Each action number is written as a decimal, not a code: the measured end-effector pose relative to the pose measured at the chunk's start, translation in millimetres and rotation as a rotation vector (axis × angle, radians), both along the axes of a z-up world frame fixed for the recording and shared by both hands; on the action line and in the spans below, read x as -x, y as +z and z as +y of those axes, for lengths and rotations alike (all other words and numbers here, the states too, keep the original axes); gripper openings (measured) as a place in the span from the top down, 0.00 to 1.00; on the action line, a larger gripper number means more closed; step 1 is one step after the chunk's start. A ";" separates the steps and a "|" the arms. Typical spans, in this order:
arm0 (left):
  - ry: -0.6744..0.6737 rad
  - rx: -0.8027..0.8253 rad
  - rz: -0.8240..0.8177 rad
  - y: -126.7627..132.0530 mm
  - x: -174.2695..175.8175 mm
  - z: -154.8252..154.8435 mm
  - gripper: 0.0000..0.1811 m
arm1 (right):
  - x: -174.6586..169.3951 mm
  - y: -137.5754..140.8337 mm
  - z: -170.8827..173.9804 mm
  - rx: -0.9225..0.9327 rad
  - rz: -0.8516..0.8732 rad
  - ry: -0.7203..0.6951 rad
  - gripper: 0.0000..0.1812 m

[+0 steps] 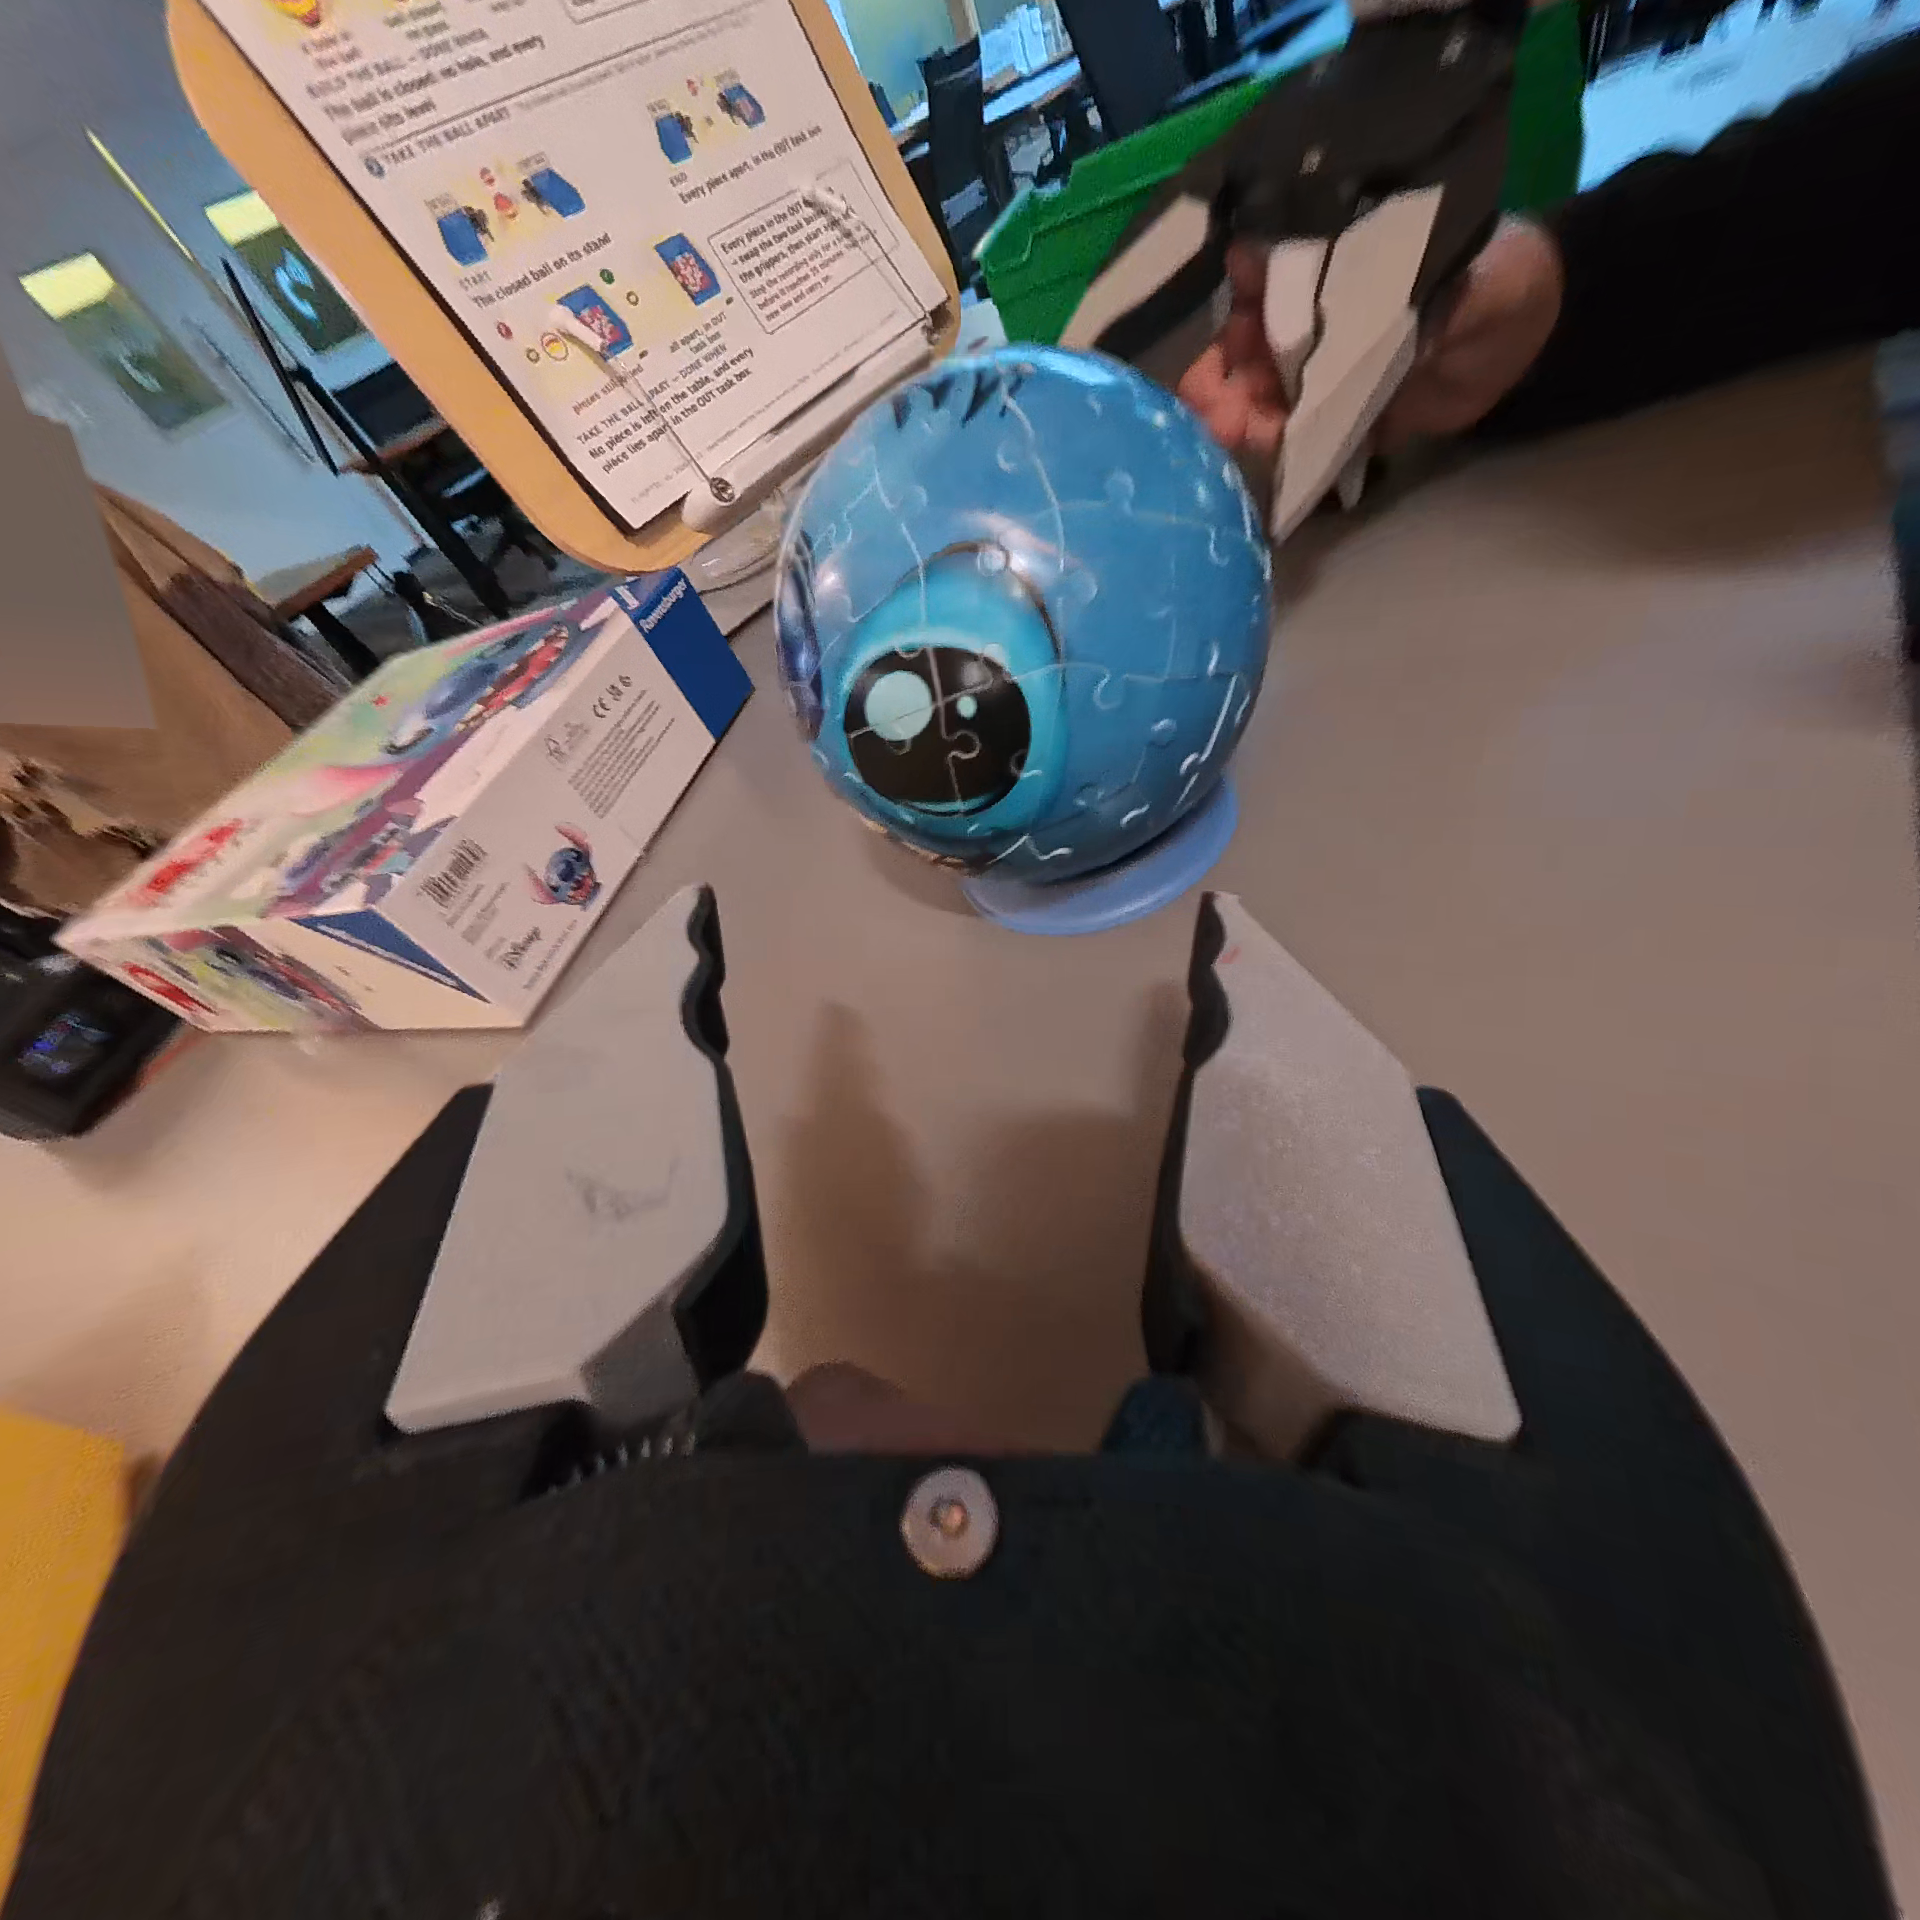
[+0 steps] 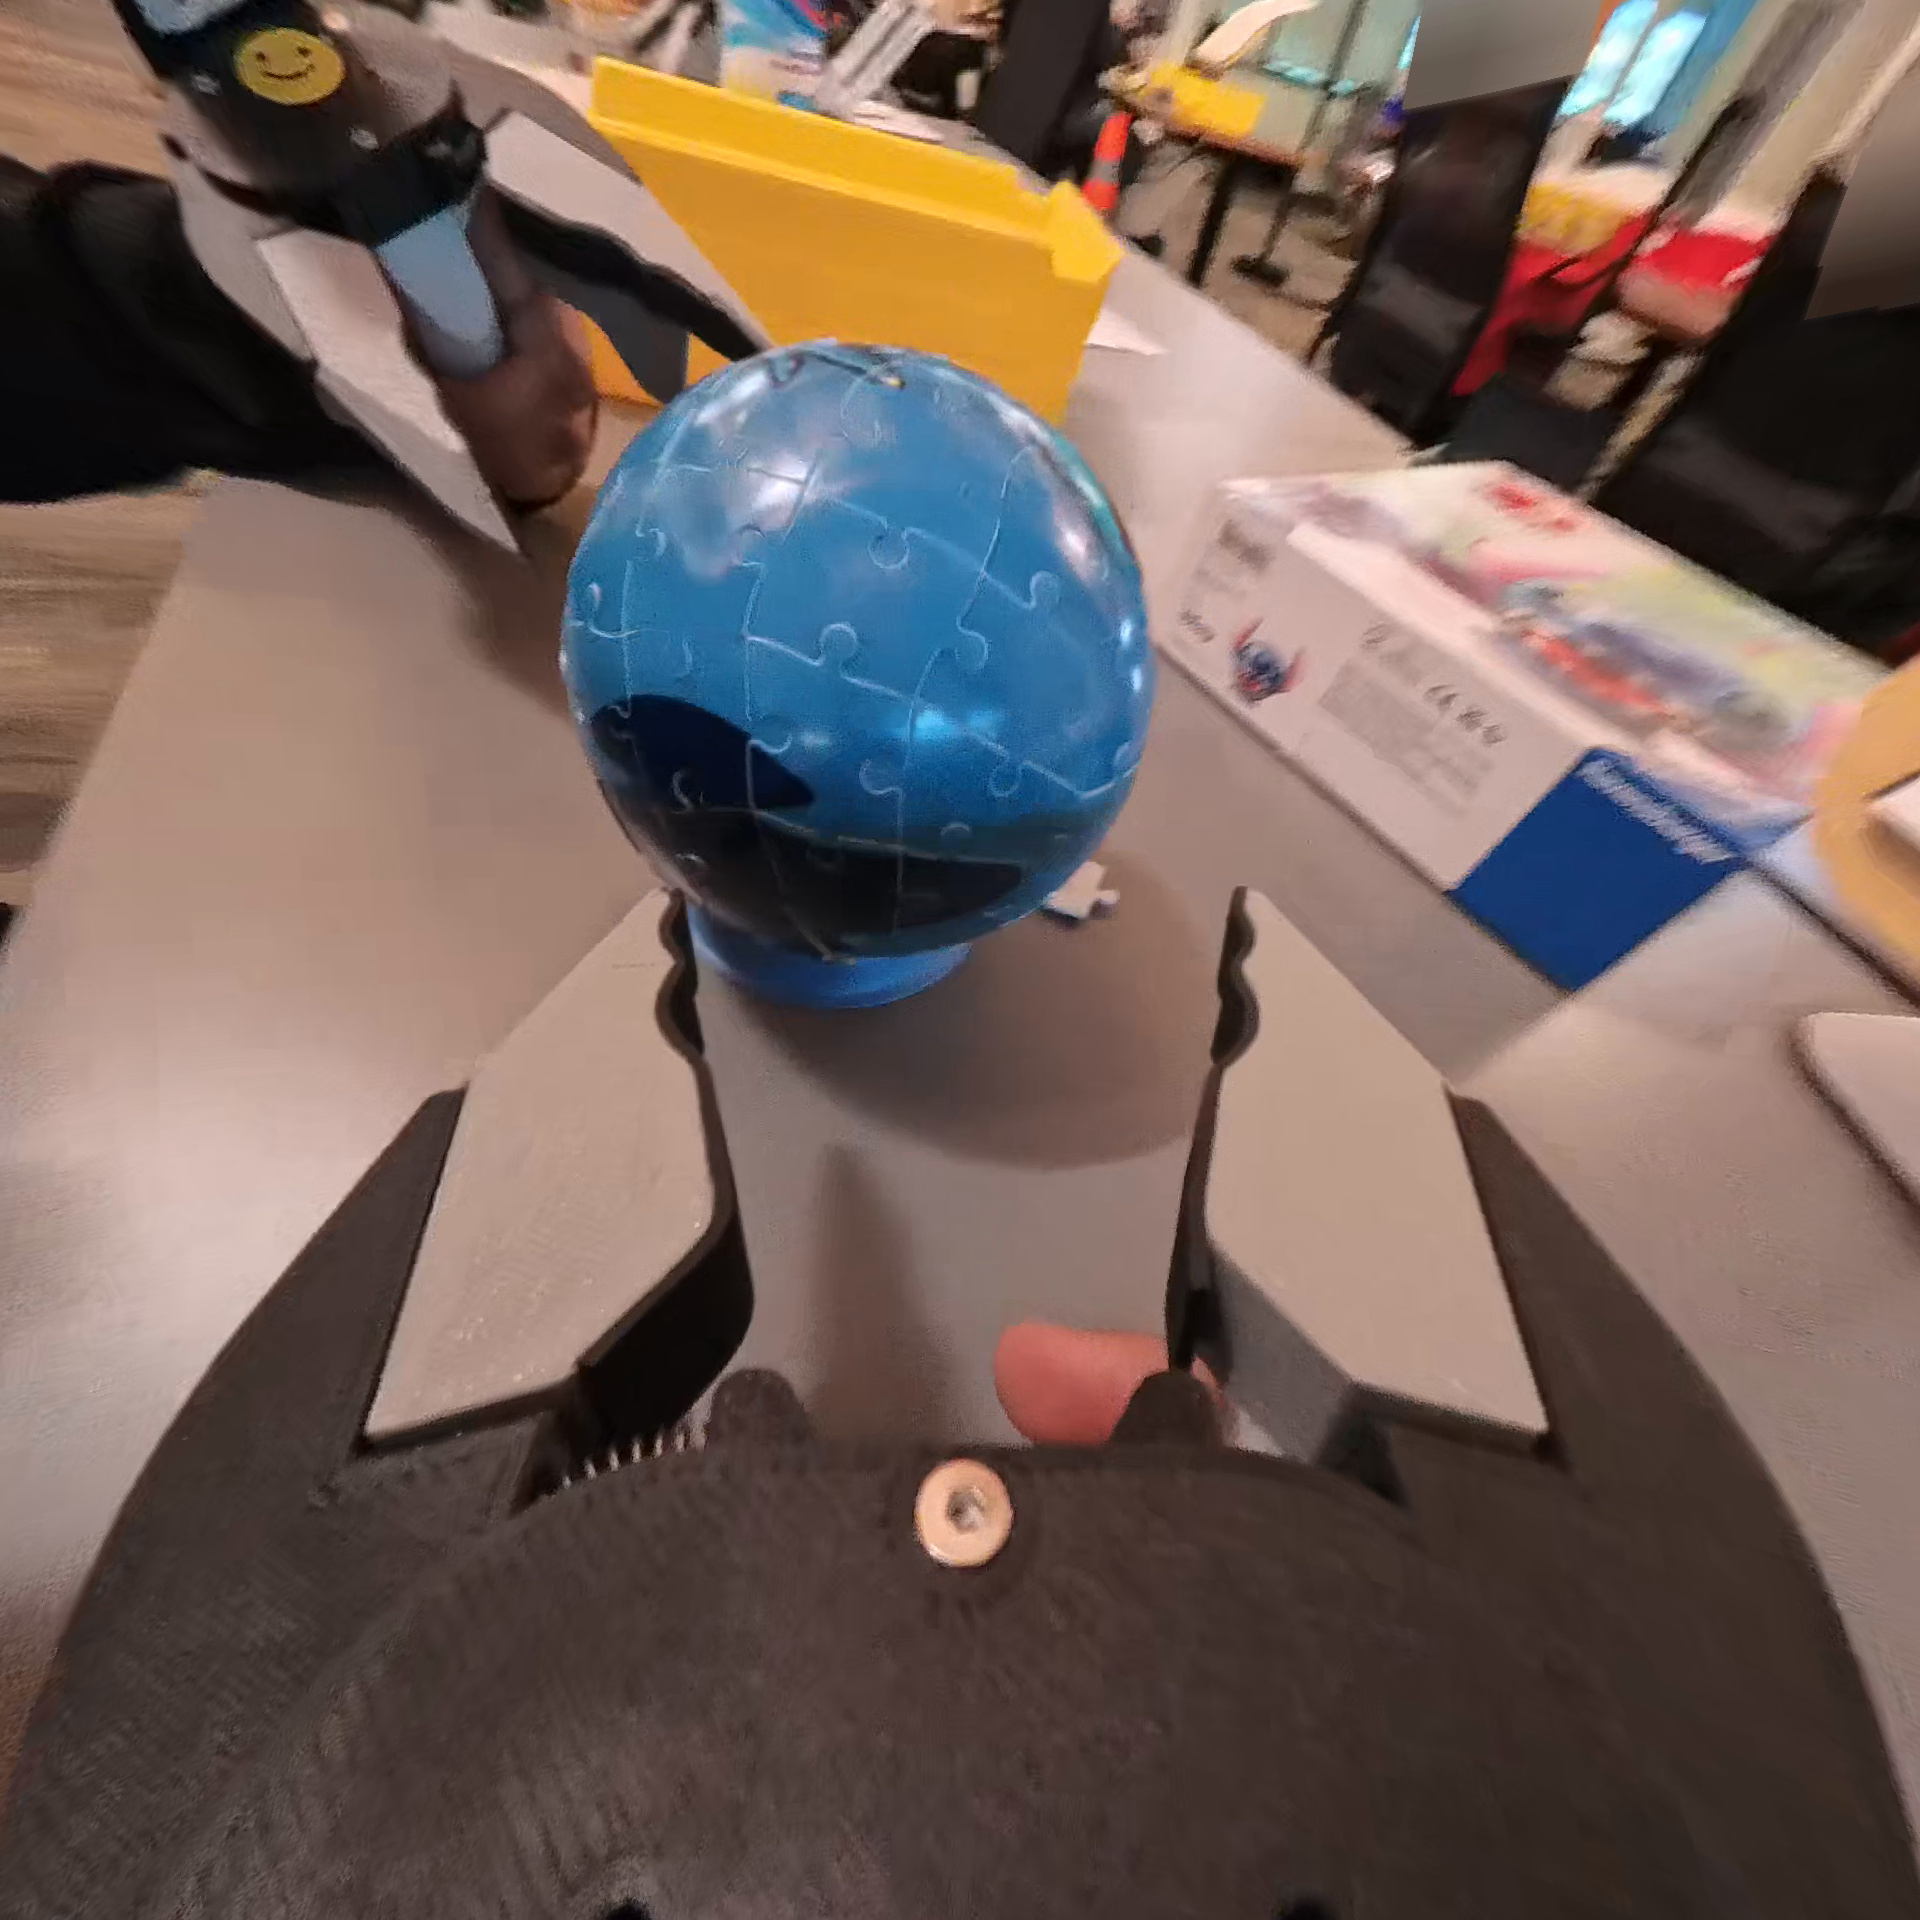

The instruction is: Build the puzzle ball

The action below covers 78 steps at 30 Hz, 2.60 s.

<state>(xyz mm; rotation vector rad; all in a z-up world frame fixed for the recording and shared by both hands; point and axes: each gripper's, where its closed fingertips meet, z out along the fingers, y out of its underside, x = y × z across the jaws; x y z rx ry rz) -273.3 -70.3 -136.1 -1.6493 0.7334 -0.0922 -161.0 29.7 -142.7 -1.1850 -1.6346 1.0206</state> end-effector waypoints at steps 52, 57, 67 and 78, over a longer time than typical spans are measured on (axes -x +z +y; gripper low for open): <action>0.270 0.196 -0.239 -9.9 53.0 -32.4 0.55 | 6.1 -37.4 -146.7 0.479 -0.439 0.416 0.32; 0.209 0.245 -0.186 -17.7 31.4 -48.4 0.52 | 4.6 -46.2 -92.3 0.333 -0.407 0.245 0.35; 0.208 0.333 -0.188 -29.7 4.8 -32.7 0.51 | 38.4 -47.4 -93.3 0.347 -0.417 0.248 0.29; 0.218 0.327 -0.199 -28.4 7.7 -35.0 0.53 | 19.6 -41.3 -153.5 0.481 -0.450 0.372 0.33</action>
